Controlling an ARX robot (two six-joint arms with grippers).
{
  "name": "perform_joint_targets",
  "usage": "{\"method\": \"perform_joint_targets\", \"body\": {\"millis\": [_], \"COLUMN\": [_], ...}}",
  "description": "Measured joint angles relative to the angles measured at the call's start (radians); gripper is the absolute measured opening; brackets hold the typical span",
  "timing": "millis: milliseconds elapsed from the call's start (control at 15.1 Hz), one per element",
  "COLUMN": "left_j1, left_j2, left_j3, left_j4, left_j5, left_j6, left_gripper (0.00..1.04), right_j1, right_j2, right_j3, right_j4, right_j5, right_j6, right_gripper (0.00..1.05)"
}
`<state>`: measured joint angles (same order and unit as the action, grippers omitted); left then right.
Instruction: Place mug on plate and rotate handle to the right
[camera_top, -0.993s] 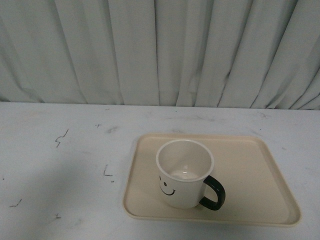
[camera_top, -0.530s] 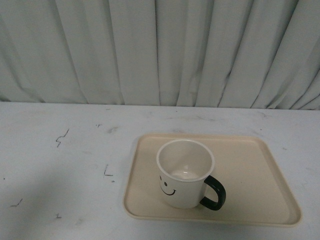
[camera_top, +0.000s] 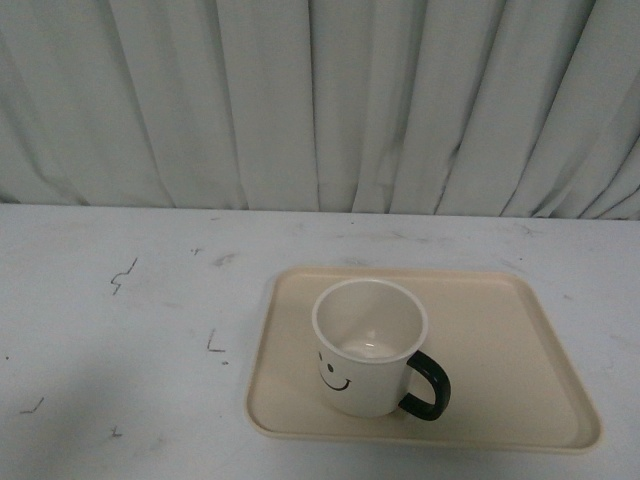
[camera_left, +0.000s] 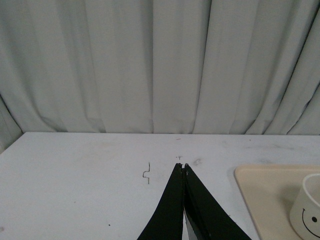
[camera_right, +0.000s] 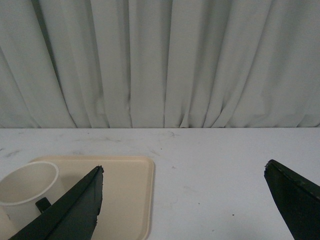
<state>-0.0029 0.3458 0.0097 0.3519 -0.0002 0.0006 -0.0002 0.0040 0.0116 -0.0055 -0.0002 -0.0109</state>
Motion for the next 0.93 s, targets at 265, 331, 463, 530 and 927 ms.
{"method": "perform_joint_targets", "body": {"millis": [265,331,463,530,927], "left_j1": [0.0,0.0,0.0,0.0,0.0], "left_j2": [-0.097,-0.114,-0.149,-0.167,-0.337], "left_j3": [0.0,0.0,0.0,0.0,0.001], "left_j4": [-0.099,-0.119,-0.154,-0.172,-0.356], "left_j5": [0.0,0.0,0.0,0.0,0.0], "left_j6": [0.0,0.0,0.0,0.0,0.0], "left_gripper": [0.02,0.02,0.02,0.02,0.02], "right_j1": [0.0,0.0,0.0,0.0,0.0], "right_j2": [0.0,0.0,0.0,0.0,0.0], "right_j3": [0.0,0.0,0.0,0.0,0.0], "right_j4": [0.0,0.0,0.0,0.0,0.001], "right_j5": [0.0,0.0,0.0,0.0,0.0], "right_j6": [0.0,0.0,0.0,0.0,0.0], "right_gripper": [0.98,0.98,0.98,0.98,0.98]}}
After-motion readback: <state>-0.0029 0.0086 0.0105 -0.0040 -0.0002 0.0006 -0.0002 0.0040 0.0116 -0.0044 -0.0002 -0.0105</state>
